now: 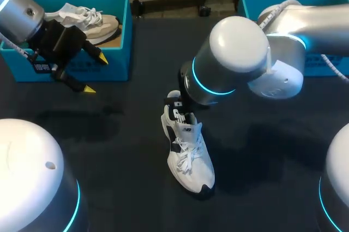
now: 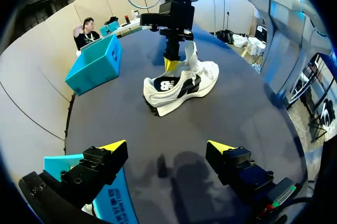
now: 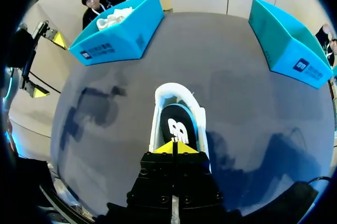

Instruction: Take the shoe out of the shoebox, open the shoe tongue, remove and reinsert the insole, then place the shoe into the shoebox

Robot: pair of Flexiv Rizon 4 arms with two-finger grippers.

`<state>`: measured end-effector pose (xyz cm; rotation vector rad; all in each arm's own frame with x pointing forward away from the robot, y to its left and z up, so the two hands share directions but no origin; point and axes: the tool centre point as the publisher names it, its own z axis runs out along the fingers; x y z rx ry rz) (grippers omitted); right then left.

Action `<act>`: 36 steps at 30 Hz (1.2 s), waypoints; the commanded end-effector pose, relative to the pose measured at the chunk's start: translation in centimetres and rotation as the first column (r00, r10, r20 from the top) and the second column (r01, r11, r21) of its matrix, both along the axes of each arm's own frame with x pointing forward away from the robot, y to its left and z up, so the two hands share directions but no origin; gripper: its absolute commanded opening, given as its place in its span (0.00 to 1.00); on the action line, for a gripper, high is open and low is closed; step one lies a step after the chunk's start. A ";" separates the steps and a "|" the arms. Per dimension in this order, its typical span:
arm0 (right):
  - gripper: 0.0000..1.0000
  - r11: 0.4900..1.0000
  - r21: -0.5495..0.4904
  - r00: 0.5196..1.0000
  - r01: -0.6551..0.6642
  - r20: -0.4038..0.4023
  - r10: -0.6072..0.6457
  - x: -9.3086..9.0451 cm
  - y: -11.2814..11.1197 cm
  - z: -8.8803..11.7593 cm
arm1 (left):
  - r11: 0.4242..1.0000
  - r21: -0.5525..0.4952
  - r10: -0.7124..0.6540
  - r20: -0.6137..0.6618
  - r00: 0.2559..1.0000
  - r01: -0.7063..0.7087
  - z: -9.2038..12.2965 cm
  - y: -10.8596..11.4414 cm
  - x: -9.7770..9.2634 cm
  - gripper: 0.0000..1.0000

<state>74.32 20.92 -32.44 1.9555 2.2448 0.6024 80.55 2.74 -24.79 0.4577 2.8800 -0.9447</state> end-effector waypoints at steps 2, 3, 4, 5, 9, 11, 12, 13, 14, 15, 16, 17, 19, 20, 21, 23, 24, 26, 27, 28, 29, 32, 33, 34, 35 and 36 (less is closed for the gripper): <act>0.00 1.000 -0.016 0.999 0.000 -0.036 -0.001 -0.1 0.5 -1.3 | 1.000 0.003 0.000 0.000 1.000 0.000 0.0 0.0 -0.1 1.00; 0.00 1.000 -0.028 0.999 -0.005 -0.051 0.003 -0.1 0.6 -1.5 | 1.000 0.003 0.000 0.000 1.000 0.000 0.0 0.0 -0.1 1.00; 0.00 0.999 -0.046 0.998 -0.011 -0.069 0.007 -0.1 0.7 -1.8 | 1.000 0.003 0.000 0.000 1.000 0.000 0.0 0.0 -0.1 1.00; 0.00 0.999 -0.047 0.997 -0.011 -0.072 0.008 -0.1 0.8 -2.1 | 1.000 0.003 0.000 0.000 1.000 0.000 0.0 0.0 -0.1 1.00; 0.00 0.995 -0.095 0.996 -0.015 -0.093 0.006 -0.1 0.8 -2.9 | 1.000 0.003 0.000 0.000 1.000 0.000 0.0 0.0 -0.1 1.00; 0.00 0.994 -0.108 0.996 -0.012 -0.091 0.002 0.0 0.6 -3.2 | 1.000 0.003 0.000 0.000 1.000 0.000 0.0 0.0 -0.1 1.00; 0.00 0.994 -0.113 0.996 -0.013 -0.093 0.002 0.0 0.6 -3.3 | 1.000 0.003 0.000 0.000 1.000 0.000 0.0 0.0 -0.1 1.00; 0.00 0.994 -0.113 0.996 -0.013 -0.091 0.002 0.2 0.5 -3.4 | 1.000 0.003 0.000 0.000 1.000 0.000 0.0 0.0 -0.1 1.00; 0.00 0.993 -0.113 0.996 -0.012 -0.090 0.002 0.2 0.5 -3.5 | 1.000 0.003 0.000 0.000 1.000 0.000 0.0 0.0 -0.1 1.00; 0.00 0.993 -0.114 0.996 -0.013 -0.089 0.003 0.4 0.5 -3.6 | 1.000 0.003 0.000 0.000 1.000 0.000 0.0 0.0 -0.1 1.00; 0.00 0.992 -0.122 0.996 -0.018 -0.091 0.007 0.5 0.6 -3.7 | 1.000 0.003 0.000 0.000 1.000 0.000 0.0 0.0 -0.1 1.00; 0.00 0.991 -0.134 0.995 -0.026 -0.098 0.013 0.6 0.7 -3.8 | 1.000 0.003 0.000 0.000 1.000 0.000 0.0 0.0 -0.1 1.00; 0.00 0.989 -0.144 0.995 -0.029 -0.098 0.015 0.7 0.8 -4.1 | 1.000 0.003 0.000 0.000 1.000 0.000 0.0 0.0 -0.1 1.00; 0.00 0.989 -0.148 0.995 -0.030 -0.097 0.015 0.9 0.9 -4.4 | 1.000 0.003 0.000 0.000 1.000 0.000 0.0 0.0 -0.1 1.00; 0.00 0.988 -0.149 0.995 -0.029 -0.094 0.015 0.9 0.9 -4.5 | 1.000 0.003 0.000 0.000 1.000 0.000 0.0 0.0 -0.1 1.00; 0.00 0.982 -0.188 0.996 -0.035 -0.087 0.019 1.1 1.0 -4.9 | 1.000 0.003 0.000 0.000 1.000 0.000 0.0 0.0 -0.1 1.00; 0.00 0.980 -0.194 0.996 -0.033 -0.083 0.018 1.2 1.0 -5.2 | 1.000 0.003 0.000 0.000 1.000 0.000 0.0 0.0 -0.1 1.00; 0.00 0.974 -0.222 0.997 -0.033 -0.077 0.016 1.4 1.1 -5.6 | 1.000 0.003 0.000 0.000 1.000 0.000 0.0 0.0 -0.1 1.00; 0.00 0.975 -0.221 0.997 -0.031 -0.076 0.014 1.4 1.1 -5.8 | 1.000 0.003 0.000 0.000 1.000 0.000 0.0 0.0 -0.1 1.00; 0.00 0.975 -0.220 0.997 -0.030 -0.075 0.013 1.3 1.1 -6.1 | 1.000 0.003 0.000 0.000 1.000 0.000 0.0 0.0 -0.1 1.00; 0.00 0.975 -0.220 0.997 -0.028 -0.076 0.012 1.3 1.2 -6.4 | 1.000 0.003 0.000 0.000 1.000 0.000 0.0 0.0 -0.1 1.00; 0.00 0.978 -0.207 0.996 -0.028 -0.090 0.010 1.2 1.3 -7.1 | 1.000 0.003 0.000 0.000 1.000 0.000 0.0 0.0 -0.1 1.00; 0.00 0.979 -0.203 0.995 -0.029 -0.094 0.010 1.1 1.4 -7.3 | 1.000 0.003 0.000 0.000 1.000 0.000 0.0 0.0 -0.1 1.00; 0.00 0.979 -0.200 0.995 -0.029 -0.098 0.010 1.1 1.4 -7.4 | 1.000 0.003 0.000 0.000 1.000 0.000 0.0 0.0 -0.1 1.00; 0.00 0.979 -0.200 0.995 -0.029 -0.098 0.010 1.0 1.4 -7.4 | 1.000 0.003 0.000 0.000 1.000 0.000 0.0 0.0 -0.1 1.00; 0.00 0.979 -0.201 0.995 -0.028 -0.098 0.009 1.0 1.5 -7.2 | 1.000 0.003 0.000 0.000 1.000 0.000 0.0 0.0 -0.1 1.00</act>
